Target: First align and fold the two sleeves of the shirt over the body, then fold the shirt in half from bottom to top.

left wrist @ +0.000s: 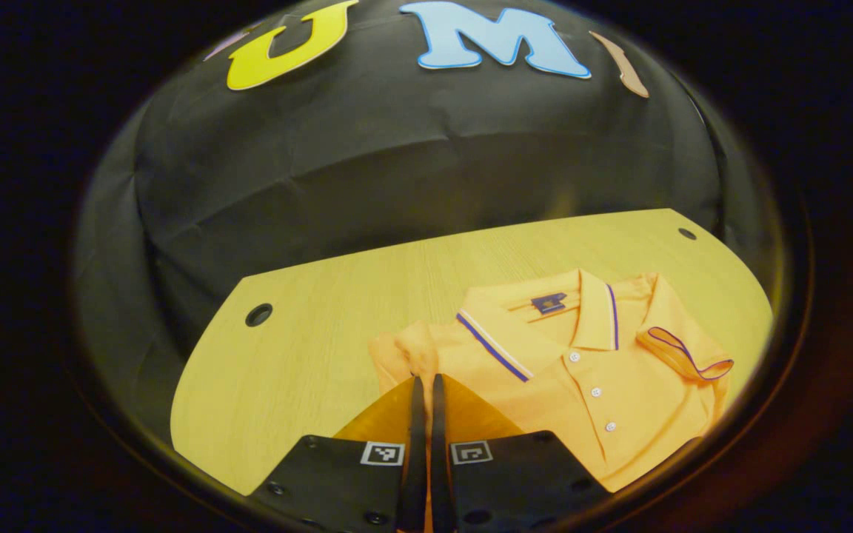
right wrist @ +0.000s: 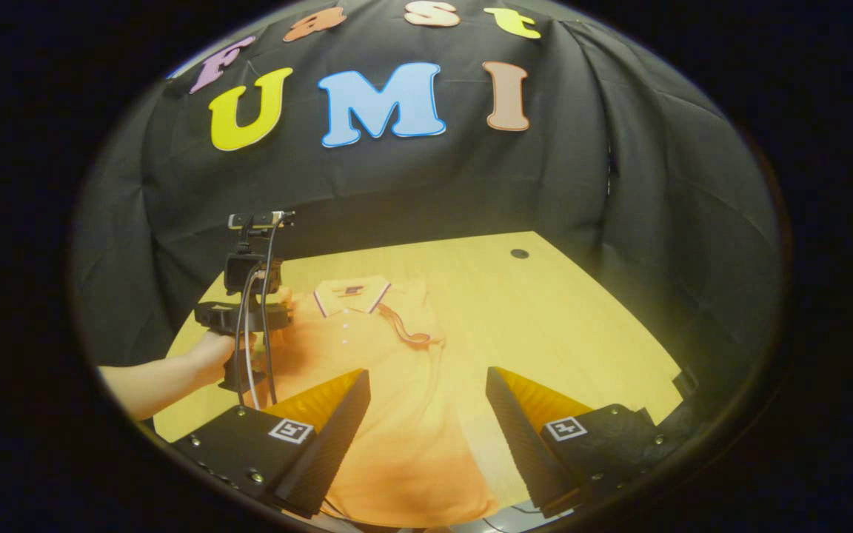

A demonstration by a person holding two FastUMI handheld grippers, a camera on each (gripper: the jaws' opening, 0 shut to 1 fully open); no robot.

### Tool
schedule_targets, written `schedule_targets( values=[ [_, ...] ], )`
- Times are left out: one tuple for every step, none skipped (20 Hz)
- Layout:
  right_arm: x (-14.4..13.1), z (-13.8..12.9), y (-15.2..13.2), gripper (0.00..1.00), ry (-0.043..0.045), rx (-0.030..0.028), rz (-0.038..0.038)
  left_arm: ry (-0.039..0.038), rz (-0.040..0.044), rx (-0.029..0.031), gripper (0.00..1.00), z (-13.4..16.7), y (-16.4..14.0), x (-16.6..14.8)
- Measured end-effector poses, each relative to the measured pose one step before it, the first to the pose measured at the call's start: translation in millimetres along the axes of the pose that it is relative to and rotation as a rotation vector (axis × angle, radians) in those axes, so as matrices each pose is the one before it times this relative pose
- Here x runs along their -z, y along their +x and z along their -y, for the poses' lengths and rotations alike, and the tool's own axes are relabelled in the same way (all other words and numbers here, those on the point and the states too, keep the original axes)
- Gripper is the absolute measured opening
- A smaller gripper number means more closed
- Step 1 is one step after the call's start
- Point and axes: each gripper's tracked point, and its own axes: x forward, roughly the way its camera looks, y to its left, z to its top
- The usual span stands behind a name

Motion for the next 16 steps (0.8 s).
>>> schedule_targets(
  values=[
    [1.34,1.57,-1.31,0.98,0.00210,0.00013,-0.00045,0.00684,-0.00914,0.00714,0.10,2.62,-0.62,1.70],
    [0.62,0.40,-0.04,0.98,0.00104,-0.00126,0.00028,0.00752,-0.00289,-0.00019,0.14,1.88,0.06,1.31],
    [1.80,0.31,0.10,0.98,0.00052,-0.00215,0.00057,0.00481,-0.00499,0.01316,0.14,4.55,-2.11,1.62],
    [0.67,0.69,-1.39,0.98,0.00019,-0.00418,0.00166,0.00157,-0.00238,0.01648,0.19,4.99,-1.12,0.26],
    [-0.25,-0.27,-0.48,0.98,0.00040,-0.00485,0.00205,0.00333,-0.00388,0.01159,0.27,3.58,-2.31,1.51],
    [1.24,0.06,0.19,0.98,0.00049,-0.00638,0.00228,0.00156,-0.00166,0.01144,0.35,3.86,-2.93,0.39],
    [-0.52,-0.89,0.02,0.98,0.00068,-0.00697,0.00301,-0.00034,-0.00168,0.01309,0.41,3.40,-3.76,1.08],
    [-0.29,-1.29,0.23,0.98,-0.00204,-0.00776,0.00316,-0.00285,0.00172,0.01280,0.52,3.52,-5.05,-0.06],
    [1.88,0.65,0.09,0.98,-0.00566,-0.00504,0.00169,-0.00284,0.00329,0.01005,0.63,2.19,-6.05,-0.36],
    [1.41,0.20,1.36,0.98,-0.00817,-0.00687,0.00060,-0.00429,0.00439,0.00912,0.75,1.96,-6.94,0.33],
    [3.14,1.36,1.05,0.98,-0.00747,-0.00852,-0.00263,-0.00839,0.00649,0.01054,0.80,2.70,-7.25,-0.47],
    [3.50,0.11,0.58,0.98,-0.00557,-0.01058,-0.00417,-0.00557,0.00323,0.00681,0.85,1.53,-7.72,0.95],
    [2.58,-0.79,0.79,0.98,-0.00570,-0.01272,-0.00310,-0.00471,0.00459,0.00101,0.87,-0.07,-9.12,0.04],
    [2.05,-0.05,-0.07,0.98,-0.00827,-0.01222,-0.00256,-0.00167,0.00139,0.00006,0.91,-0.54,-8.24,0.79],
    [4.33,0.50,1.52,0.98,-0.01188,-0.00997,-0.00244,-0.00432,0.00132,-0.00239,0.94,0.06,-8.92,3.03],
    [1.82,0.62,0.89,0.98,-0.01299,-0.00735,-0.00112,-0.00358,-0.00110,-0.00105,0.94,-0.24,-9.98,2.72]
  ],
)
